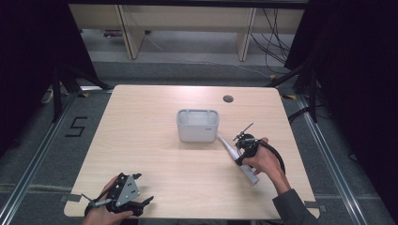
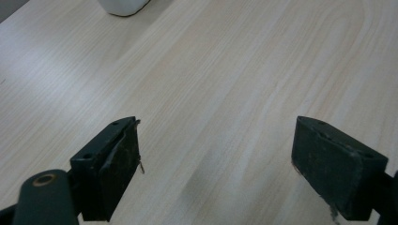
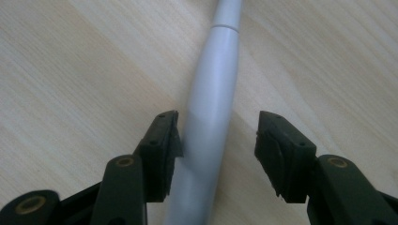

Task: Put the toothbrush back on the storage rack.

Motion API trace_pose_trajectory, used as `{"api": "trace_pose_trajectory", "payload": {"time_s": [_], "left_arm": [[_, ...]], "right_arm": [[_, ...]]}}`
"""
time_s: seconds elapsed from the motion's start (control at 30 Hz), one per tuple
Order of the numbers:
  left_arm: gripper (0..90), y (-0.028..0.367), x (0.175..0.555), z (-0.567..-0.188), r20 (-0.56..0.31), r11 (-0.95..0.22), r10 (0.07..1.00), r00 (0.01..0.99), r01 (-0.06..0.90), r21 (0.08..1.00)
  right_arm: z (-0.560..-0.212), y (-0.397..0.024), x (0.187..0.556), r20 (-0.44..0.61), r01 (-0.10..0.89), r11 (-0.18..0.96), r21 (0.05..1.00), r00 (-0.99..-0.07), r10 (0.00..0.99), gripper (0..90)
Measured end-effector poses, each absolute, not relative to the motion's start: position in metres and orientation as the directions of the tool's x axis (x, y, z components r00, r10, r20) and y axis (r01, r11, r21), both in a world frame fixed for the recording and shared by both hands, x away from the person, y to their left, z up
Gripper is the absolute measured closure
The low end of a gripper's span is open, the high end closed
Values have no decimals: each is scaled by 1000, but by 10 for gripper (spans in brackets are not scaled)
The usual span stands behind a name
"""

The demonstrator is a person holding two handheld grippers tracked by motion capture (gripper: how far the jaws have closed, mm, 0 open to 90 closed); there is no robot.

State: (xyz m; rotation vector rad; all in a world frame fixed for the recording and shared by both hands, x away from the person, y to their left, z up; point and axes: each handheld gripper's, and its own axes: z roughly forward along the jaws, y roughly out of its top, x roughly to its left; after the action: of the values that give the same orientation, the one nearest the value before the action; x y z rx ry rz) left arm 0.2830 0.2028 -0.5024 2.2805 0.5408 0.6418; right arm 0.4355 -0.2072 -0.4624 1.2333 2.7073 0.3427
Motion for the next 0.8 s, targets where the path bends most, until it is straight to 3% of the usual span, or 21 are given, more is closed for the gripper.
{"api": "trace_pose_trajectory", "payload": {"time_s": [0.37, 0.8], "left_arm": [[151, 202, 283, -503, 293, -669, 543, 787, 194, 718], [151, 203, 283, -502, 288, -668, 539, 791, 194, 719]], "right_arm": [[-470, -202, 449, -25, 720, 662, 211, -673, 739, 521], [-473, -196, 457, 27, 751, 650, 117, -657, 753, 643]]}}
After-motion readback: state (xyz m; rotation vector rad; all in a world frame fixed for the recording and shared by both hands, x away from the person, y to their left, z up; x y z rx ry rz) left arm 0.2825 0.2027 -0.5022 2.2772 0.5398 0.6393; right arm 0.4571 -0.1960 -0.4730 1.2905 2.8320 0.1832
